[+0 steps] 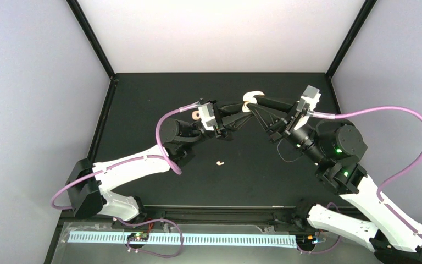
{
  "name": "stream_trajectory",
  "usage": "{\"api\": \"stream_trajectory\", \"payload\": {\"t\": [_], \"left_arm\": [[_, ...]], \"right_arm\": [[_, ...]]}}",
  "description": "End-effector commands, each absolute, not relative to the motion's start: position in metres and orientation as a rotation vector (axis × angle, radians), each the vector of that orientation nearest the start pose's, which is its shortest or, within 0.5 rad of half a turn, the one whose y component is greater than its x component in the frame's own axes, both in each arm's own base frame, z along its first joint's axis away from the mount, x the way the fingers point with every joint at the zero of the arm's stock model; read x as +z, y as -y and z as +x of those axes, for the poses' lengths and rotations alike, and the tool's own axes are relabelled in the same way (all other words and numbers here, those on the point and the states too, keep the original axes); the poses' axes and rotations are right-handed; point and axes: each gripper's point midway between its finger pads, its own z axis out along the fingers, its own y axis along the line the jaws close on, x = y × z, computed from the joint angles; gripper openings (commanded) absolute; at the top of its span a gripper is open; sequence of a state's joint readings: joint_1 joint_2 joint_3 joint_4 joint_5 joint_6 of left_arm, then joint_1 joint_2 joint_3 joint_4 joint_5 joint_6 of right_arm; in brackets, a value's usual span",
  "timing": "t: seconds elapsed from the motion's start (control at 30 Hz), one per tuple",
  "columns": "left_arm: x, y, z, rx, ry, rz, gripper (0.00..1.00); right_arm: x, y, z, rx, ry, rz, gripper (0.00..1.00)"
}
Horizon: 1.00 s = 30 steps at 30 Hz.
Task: Insert the wireless bluetooth earbuds into the charging case
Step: Place the earbud in the charging case.
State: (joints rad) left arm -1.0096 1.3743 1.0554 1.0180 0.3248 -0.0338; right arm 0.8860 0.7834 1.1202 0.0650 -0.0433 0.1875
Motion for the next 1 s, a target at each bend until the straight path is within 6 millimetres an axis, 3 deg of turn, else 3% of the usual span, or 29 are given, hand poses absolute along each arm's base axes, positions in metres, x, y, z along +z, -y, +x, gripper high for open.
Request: {"api": "stream_trajectory", "payload": {"t": [0.0, 0.3, 0.67, 0.97], "left_arm": [[0.533, 0.349, 0.151, -1.119, -0.554, 0.666, 0.02], [0.532, 0.348, 0.152, -1.130, -0.561, 0.651, 0.02], [0.528, 0.345, 0.151, -1.153, -0.569, 0.639, 0.02], [0.523, 0.343, 0.146, -1.169, -0.561, 0.651, 0.02]], "right_arm": [[0.535, -0.211, 0.165, 0.963, -1.141, -0.444, 0.27], [0.547, -0.199, 0.162, 0.955, -1.135, -0.409, 0.40], [0.558, -0.177, 0.155, 0.940, -1.112, -0.348, 0.41], [0.555, -0.183, 0.175, 0.863, -1.227, -0.330, 0.39]]}}
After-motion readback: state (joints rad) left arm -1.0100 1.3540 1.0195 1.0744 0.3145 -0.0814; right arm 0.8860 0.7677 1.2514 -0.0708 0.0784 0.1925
